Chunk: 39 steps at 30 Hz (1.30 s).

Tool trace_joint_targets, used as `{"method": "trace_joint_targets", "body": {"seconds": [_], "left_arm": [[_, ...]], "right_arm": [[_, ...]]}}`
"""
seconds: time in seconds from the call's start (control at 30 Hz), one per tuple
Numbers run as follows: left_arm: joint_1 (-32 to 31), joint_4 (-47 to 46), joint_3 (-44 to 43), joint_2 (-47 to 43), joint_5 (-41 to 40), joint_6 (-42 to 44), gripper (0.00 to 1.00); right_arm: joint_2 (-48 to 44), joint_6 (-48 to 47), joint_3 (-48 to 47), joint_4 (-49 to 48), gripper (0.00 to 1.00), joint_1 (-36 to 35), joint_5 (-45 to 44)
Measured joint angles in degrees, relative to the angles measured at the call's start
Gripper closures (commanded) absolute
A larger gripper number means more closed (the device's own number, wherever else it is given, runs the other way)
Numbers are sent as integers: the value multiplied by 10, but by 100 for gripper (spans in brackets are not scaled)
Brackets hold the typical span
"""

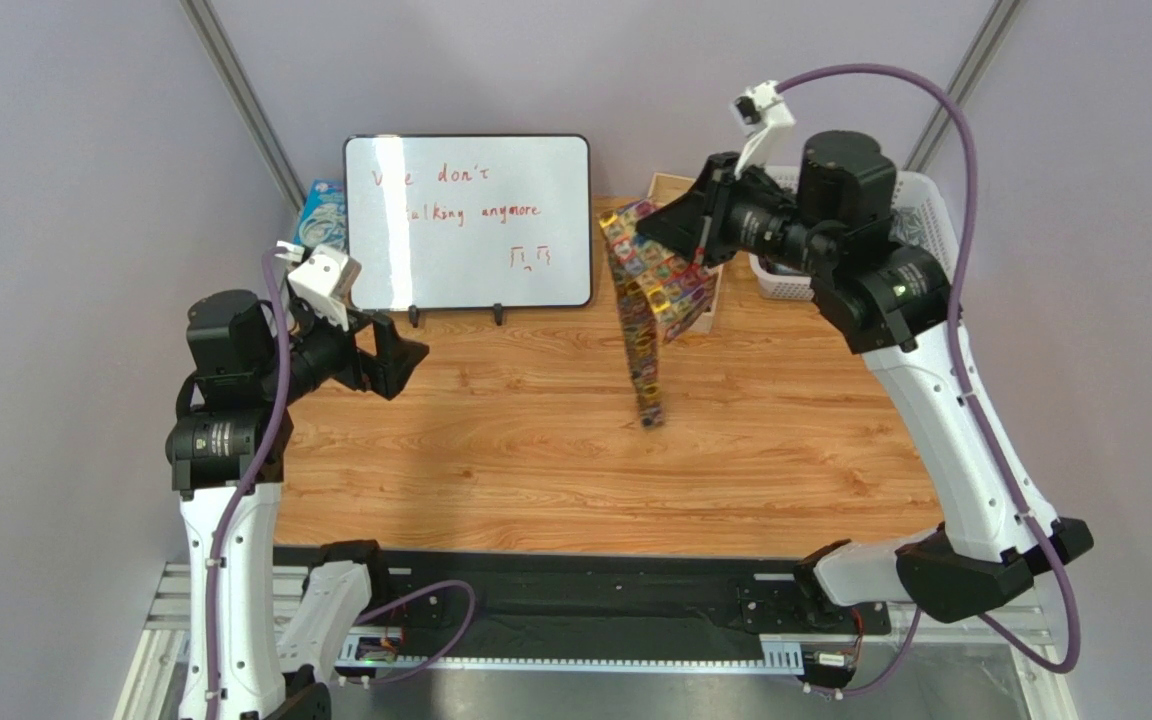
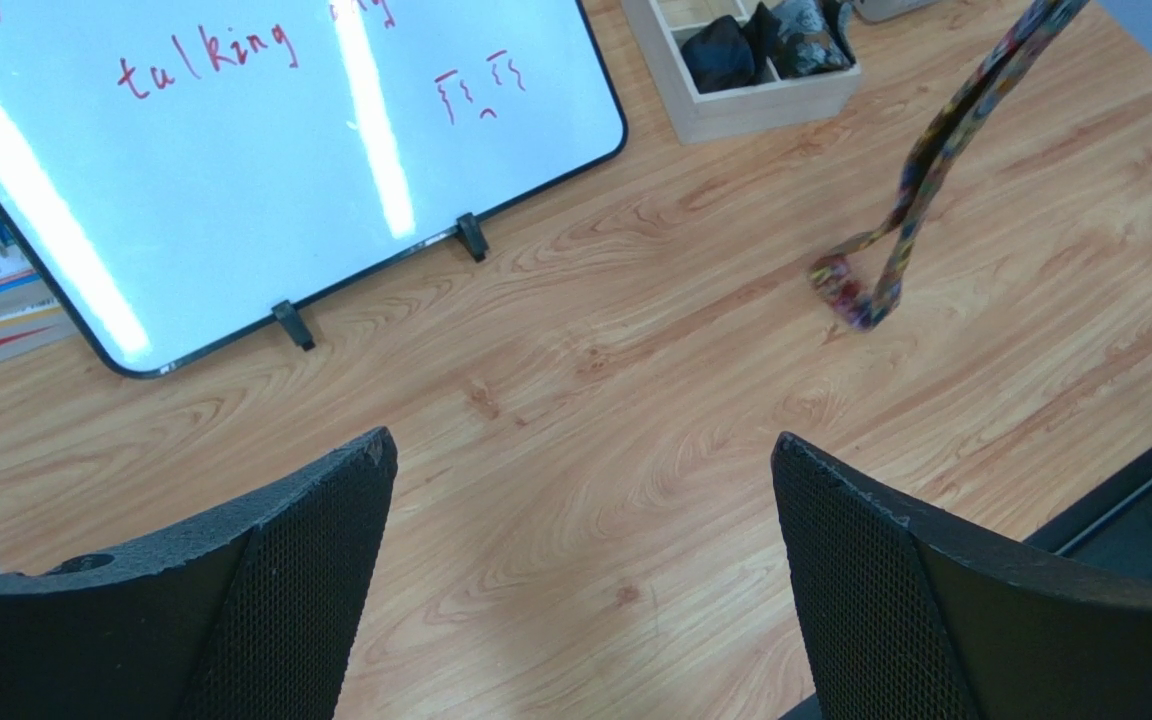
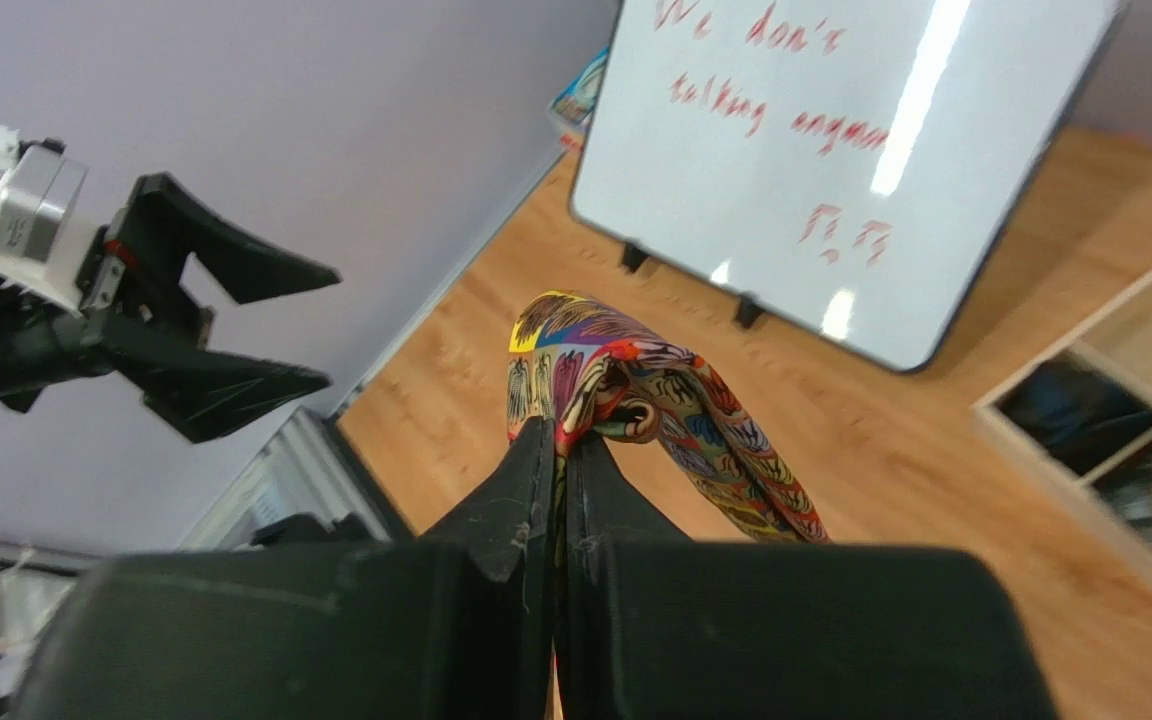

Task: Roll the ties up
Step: Flatten out the tie at the center of the board.

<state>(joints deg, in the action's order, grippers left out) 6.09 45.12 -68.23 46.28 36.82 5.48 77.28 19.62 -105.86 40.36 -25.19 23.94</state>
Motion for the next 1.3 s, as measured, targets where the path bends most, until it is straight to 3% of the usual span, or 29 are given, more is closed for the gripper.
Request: {"method": "trace_joint_targets", "body": {"seconds": [0.2,0.33,0.43,0.6,0.8,0.93,1.3], "left_arm": [[0,3,16,-6,4,8,0],[0,4,20,0,10,17,1],[0,5,21,7,32,51,1],[-2,24,49,28,83,130,1],[-42,46,75,123,97,223,4],[-98,43,91,193,90,280,5],[-258,-66,61,386,39,349,4]], "right_arm": [[7,73,-14,2,100,-110,-59],[-7,116,-29,1,100,-123,-116],[-51,158,40,16,100,-76,-157],[-127,208,284,94,100,51,-183],[-92,196,511,164,100,240,-135],[-22,150,526,176,100,325,-73],[70,16,487,151,100,371,-19]]}}
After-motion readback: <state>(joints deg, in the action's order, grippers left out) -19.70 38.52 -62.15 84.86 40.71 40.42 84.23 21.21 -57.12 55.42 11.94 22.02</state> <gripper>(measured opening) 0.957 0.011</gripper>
